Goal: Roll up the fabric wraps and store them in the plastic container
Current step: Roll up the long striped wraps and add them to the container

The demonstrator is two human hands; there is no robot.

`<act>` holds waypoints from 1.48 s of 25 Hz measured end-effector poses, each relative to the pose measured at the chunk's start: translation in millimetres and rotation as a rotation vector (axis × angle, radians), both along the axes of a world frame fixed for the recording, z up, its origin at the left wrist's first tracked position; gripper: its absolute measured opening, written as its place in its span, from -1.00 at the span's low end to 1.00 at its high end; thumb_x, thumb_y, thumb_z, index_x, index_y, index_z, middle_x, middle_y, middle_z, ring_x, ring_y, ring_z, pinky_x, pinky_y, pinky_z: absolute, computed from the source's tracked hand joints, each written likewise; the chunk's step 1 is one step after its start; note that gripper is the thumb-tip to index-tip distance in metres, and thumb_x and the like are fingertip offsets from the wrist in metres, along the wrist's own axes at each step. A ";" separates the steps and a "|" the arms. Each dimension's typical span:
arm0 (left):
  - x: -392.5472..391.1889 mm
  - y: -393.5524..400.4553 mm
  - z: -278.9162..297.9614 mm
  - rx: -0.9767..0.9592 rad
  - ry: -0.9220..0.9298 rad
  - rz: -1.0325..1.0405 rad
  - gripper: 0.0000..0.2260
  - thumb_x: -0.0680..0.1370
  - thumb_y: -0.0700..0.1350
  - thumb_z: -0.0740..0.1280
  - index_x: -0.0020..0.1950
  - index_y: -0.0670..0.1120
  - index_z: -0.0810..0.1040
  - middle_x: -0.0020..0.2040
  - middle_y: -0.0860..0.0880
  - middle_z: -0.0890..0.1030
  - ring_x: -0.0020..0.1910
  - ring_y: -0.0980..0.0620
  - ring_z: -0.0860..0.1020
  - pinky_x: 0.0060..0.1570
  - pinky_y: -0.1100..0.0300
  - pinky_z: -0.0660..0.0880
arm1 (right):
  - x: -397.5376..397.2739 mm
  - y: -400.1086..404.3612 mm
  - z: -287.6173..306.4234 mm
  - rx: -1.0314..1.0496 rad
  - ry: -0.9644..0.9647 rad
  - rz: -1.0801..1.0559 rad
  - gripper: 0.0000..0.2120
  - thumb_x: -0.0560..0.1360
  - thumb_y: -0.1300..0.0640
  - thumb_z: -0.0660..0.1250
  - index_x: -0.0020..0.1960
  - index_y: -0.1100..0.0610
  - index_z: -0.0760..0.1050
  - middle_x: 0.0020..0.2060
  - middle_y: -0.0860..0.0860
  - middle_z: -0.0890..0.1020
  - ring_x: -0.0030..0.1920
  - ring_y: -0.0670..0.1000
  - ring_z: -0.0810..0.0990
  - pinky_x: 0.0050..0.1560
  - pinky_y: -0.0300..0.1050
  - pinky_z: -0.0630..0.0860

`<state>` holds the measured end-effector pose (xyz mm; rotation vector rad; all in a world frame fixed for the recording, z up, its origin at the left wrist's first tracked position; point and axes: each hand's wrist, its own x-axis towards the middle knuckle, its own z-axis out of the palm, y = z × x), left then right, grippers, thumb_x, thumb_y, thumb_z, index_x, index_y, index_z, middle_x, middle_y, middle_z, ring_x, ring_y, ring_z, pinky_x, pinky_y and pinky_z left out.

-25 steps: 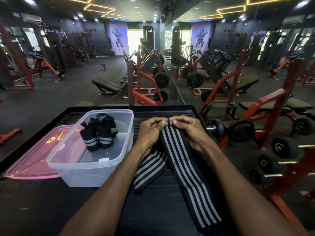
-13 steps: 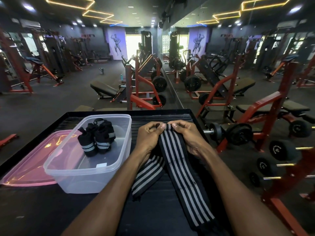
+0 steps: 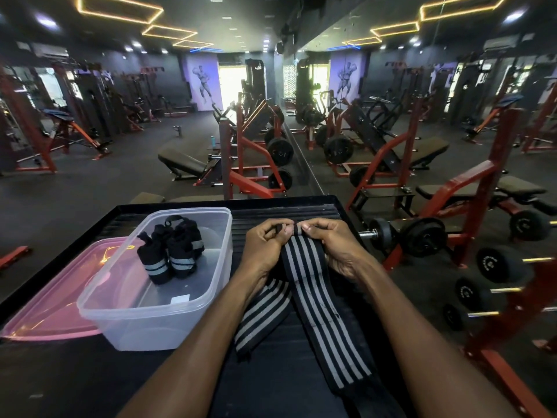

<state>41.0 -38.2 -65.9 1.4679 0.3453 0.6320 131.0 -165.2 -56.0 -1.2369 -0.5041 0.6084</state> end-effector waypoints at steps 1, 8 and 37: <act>0.4 -0.4 -0.8 -0.003 0.003 -0.011 -0.90 0.54 -0.23 0.41 -0.04 -0.05 0.68 -0.04 -0.07 0.73 0.04 -0.02 0.68 0.18 0.08 0.56 | 0.3 -0.3 -0.5 -0.003 -0.015 -0.016 -0.89 0.54 0.31 0.35 0.01 0.29 0.64 -0.10 0.17 0.71 -0.08 0.09 0.69 -0.02 -0.04 0.65; -2.3 0.2 -1.1 -0.010 0.041 -0.030 -0.88 0.59 -0.12 0.36 0.01 -0.10 0.69 -0.08 -0.07 0.74 0.00 -0.05 0.70 0.09 0.06 0.60 | -0.1 -1.7 2.6 -0.009 0.005 0.006 -0.88 0.54 0.35 0.34 0.02 0.26 0.63 -0.07 0.17 0.69 -0.06 0.07 0.69 -0.02 -0.03 0.66; -2.0 -0.5 2.7 -0.074 0.048 -0.049 -0.89 0.53 -0.08 0.43 -0.03 -0.08 0.72 -0.05 -0.12 0.73 0.01 -0.13 0.69 0.12 -0.03 0.59 | 1.3 -7.0 3.5 -0.096 -0.130 -0.023 -0.83 0.46 0.30 0.46 0.04 0.17 0.67 -0.16 0.05 0.71 -0.22 0.03 0.64 -0.34 -0.14 0.43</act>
